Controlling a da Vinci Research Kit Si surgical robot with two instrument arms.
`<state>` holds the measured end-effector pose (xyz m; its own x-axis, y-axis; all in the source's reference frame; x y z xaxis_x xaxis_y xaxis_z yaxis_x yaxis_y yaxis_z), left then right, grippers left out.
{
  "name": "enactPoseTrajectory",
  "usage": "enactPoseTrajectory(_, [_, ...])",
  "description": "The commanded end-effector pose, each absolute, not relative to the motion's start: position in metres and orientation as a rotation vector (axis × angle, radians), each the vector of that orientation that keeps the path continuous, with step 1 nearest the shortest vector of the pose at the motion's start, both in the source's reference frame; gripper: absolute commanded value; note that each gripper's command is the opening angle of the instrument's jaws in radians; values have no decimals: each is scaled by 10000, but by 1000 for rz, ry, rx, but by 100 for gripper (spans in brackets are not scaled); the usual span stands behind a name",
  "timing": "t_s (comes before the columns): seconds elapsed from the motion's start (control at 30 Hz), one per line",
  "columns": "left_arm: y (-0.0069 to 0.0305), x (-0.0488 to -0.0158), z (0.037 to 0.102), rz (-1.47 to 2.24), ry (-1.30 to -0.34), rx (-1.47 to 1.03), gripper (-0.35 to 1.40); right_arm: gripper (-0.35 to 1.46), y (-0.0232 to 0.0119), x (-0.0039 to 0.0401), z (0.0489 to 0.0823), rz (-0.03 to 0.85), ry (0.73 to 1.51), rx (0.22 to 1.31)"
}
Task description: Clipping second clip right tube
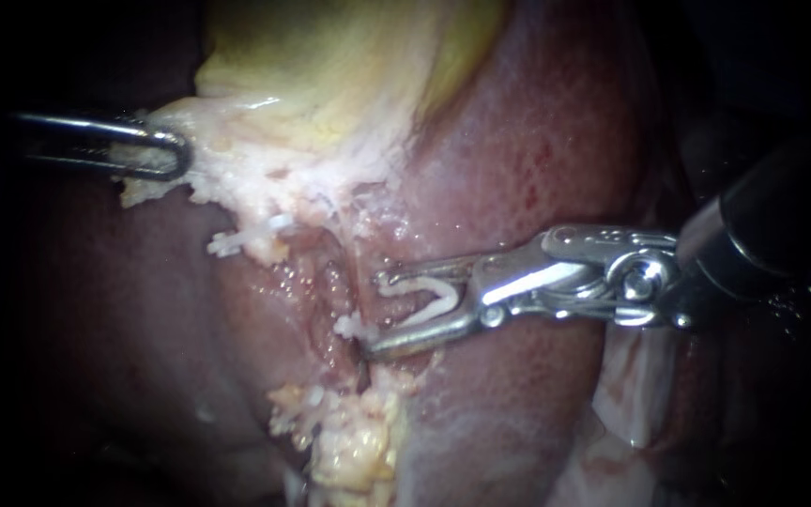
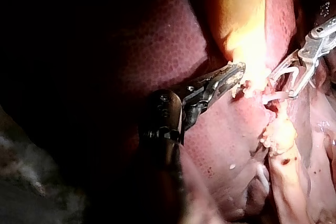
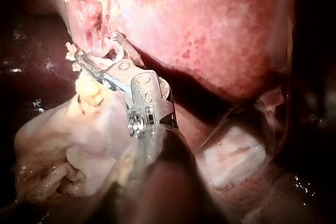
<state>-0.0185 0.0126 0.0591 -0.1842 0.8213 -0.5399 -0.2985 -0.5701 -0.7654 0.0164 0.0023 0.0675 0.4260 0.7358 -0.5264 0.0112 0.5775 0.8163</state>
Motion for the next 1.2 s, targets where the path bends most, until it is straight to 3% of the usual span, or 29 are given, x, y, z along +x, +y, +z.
enactPoseTrajectory(0.03, [125, -185, 592, 1847, -654, -1296, -35, 49, 23, 166, 676, 535, 1049, 856])
enactPoseTrajectory(0.67, [124, -191, 593, 1847, -648, -1294, -35, 49, 23, 192, 680, 687, 1139, 980])
enactPoseTrajectory(1.2, [123, -190, 593, 1847, -648, -1295, -35, 48, 2, 195, 654, 615, 1166, 1099])
